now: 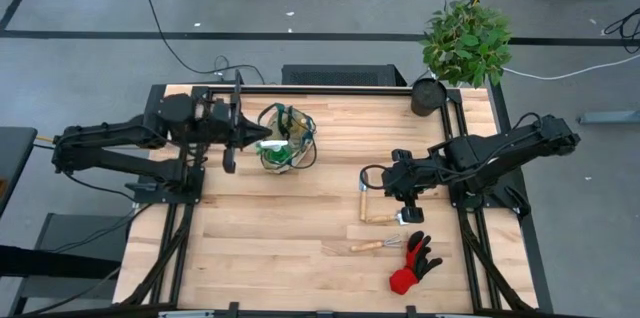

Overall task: Pick & Place Garden tools in Gardening bag
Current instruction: Put the right brown trowel into the gardening bag

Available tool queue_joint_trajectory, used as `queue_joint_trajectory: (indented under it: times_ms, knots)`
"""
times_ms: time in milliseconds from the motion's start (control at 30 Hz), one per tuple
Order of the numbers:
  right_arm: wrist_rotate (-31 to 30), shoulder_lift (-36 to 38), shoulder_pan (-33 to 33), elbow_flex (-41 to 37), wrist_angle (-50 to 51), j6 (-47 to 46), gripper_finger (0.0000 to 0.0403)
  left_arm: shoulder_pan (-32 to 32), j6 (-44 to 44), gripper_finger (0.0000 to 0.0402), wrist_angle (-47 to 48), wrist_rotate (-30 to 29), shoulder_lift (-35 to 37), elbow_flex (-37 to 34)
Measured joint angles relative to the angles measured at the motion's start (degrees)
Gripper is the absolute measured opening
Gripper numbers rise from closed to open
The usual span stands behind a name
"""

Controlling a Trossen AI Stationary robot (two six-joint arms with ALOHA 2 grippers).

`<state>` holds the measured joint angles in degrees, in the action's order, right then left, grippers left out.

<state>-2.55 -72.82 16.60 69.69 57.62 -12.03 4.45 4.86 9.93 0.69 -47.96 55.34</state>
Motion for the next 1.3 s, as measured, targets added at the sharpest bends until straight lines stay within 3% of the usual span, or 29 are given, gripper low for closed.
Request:
queue_joint_trajectory:
  times_ms: [400, 600, 1300]
  knots:
    - [0.47, -0.24, 0.01, -0.01, 0.71, -1.46, 0.0025, -0.02, -1.43, 0.0009, 12.65, 0.04, 0.12, 10.31]
    - [0.50, -3.14, 0.00, 0.00, 3.47, -1.04, 0.0046, -0.02, -2.94, 0.0009, 15.92, 2.06, 0.13, 13.88]
    - [3.61, -14.43, 0.40, -0.01, 3.33, -1.44, 0.0250, 0.00, -4.02, 0.0009, 19.57, 1.99, 0.13, 16.62]
